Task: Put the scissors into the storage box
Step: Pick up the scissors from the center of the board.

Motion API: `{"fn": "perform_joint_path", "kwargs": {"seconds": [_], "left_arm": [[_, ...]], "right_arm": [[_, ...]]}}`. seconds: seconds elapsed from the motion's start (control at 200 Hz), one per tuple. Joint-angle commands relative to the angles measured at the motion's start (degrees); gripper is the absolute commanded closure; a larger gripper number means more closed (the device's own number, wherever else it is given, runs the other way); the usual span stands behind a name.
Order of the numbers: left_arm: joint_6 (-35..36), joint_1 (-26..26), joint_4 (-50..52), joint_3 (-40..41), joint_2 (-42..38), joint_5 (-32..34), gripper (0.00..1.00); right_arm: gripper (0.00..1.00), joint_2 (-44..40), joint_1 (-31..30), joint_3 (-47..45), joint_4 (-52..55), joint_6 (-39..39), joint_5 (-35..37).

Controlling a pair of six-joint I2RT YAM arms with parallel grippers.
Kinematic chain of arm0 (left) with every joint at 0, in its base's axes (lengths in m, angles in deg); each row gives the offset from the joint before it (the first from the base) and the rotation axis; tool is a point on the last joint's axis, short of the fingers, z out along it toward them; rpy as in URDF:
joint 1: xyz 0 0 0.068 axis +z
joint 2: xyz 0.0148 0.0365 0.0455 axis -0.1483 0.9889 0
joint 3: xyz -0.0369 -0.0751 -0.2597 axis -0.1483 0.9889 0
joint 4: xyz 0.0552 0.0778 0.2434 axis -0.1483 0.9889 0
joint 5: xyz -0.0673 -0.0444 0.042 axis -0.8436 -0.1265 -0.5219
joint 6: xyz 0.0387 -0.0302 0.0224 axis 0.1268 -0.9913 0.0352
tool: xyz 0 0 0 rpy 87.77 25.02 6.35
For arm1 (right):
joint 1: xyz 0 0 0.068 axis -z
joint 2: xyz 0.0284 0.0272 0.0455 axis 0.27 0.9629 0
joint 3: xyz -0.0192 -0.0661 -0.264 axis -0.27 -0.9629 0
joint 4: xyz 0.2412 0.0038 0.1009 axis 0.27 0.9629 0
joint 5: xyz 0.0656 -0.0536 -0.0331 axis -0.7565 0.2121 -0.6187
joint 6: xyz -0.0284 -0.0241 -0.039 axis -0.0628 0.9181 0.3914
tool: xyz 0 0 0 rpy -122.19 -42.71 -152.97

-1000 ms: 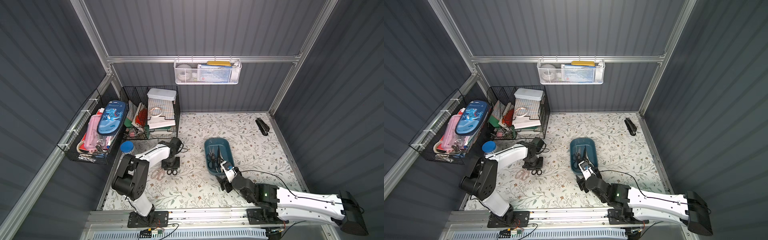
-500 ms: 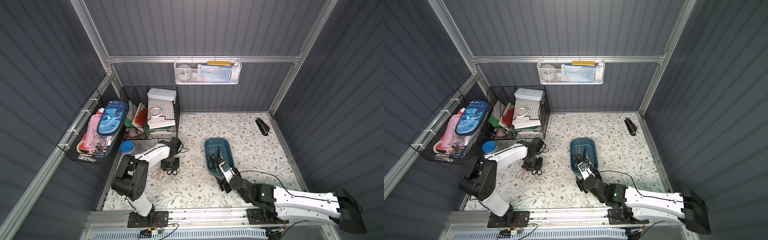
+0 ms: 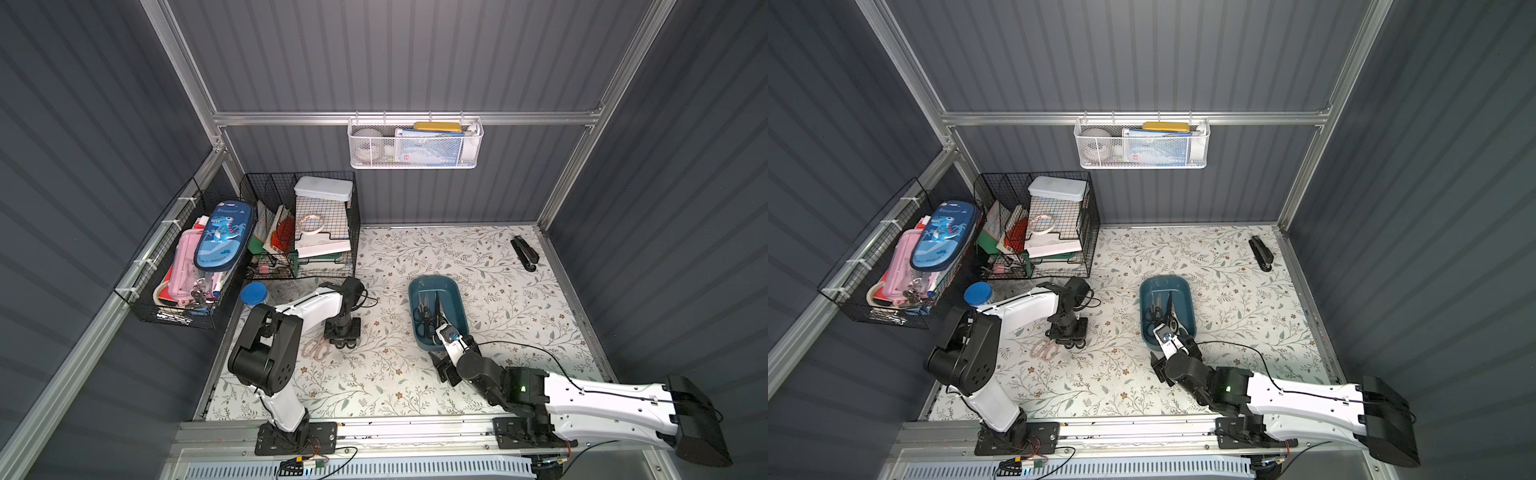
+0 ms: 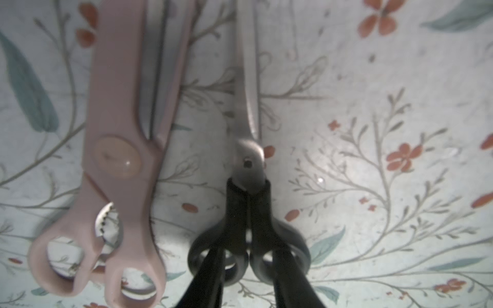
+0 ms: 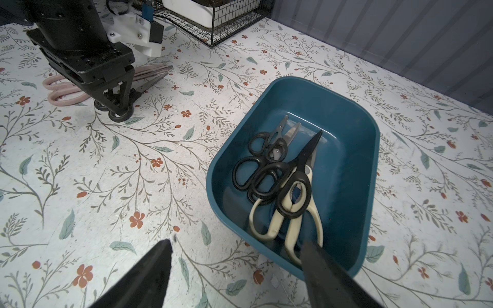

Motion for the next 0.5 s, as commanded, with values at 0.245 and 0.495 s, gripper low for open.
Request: {"fn": "perform_joint_path", "kwargs": {"seconds": [0.245,0.495], "left_arm": [[0.3,0.3,-2.3,0.8,4.0,4.4,0.92],[0.3,-0.5,0.5,-5.3,-2.5,2.5,1.0]], "right_arm": [[0.19,-5.3,0.0,-1.8,0.4,-0.8,3.5],[0.19,-13.8,0.0,-2.2,5.3,-1.8,11.7]]}}
